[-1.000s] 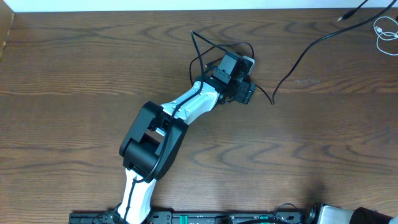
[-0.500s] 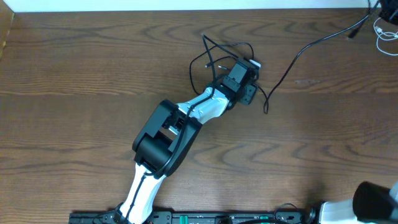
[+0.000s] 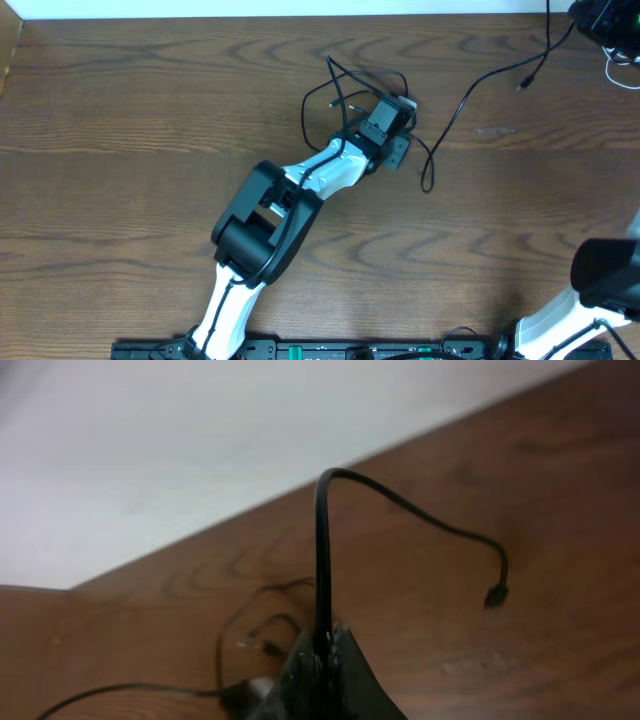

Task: Untangle cables

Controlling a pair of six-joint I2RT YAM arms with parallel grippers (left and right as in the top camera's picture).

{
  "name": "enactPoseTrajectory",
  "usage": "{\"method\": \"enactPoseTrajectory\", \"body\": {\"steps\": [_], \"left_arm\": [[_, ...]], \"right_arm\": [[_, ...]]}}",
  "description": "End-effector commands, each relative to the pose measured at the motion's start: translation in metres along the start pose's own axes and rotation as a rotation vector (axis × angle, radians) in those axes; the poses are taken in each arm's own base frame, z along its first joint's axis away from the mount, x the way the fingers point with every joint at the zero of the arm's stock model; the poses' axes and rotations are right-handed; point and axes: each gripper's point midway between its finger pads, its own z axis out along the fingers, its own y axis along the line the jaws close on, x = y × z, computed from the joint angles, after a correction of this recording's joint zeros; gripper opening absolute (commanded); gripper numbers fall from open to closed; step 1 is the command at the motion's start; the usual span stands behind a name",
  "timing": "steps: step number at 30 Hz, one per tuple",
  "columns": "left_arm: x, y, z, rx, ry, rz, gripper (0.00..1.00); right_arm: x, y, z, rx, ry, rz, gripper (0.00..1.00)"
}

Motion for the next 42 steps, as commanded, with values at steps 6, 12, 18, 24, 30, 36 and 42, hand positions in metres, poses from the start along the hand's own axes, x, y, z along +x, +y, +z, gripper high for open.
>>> {"method": "enactPoseTrajectory", "body": {"steps": [6, 12, 18, 24, 30, 36, 42], "left_arm": [[-0.063, 0.002, -0.151, 0.008, -0.143, -0.077, 0.07], [-0.079, 0.001, -0.217, 0.02, -0.231, -0.079, 0.08], [-0.07, 0.046, -0.227, -0.04, -0.199, -0.233, 0.07], [-0.052, 0.115, -0.231, -0.143, -0.153, -0.404, 0.07], [-0.032, 0.166, -0.24, -0.222, -0.115, -0.503, 0.07], [-0.016, 0.208, -0.25, -0.287, -0.109, -0.604, 0.07], [0.002, 0.227, -0.256, -0.32, -0.073, -0.667, 0.08]], "right_arm": [[0.02, -0.065, 0.041, 0.199, 0.109, 0.04, 0.06], [0.049, -0.091, 0.066, 0.24, 0.238, 0.039, 0.15], [0.085, -0.077, 0.082, 0.139, 0.395, -0.123, 0.31], [0.114, -0.049, 0.088, 0.081, 0.497, -0.247, 0.45], [0.146, -0.015, 0.114, 0.046, 0.561, -0.307, 0.47], [0.188, 0.008, 0.159, 0.144, 0.598, -0.18, 0.49], [0.231, 0.012, 0.192, 0.366, 0.587, -0.104, 0.6]]}}
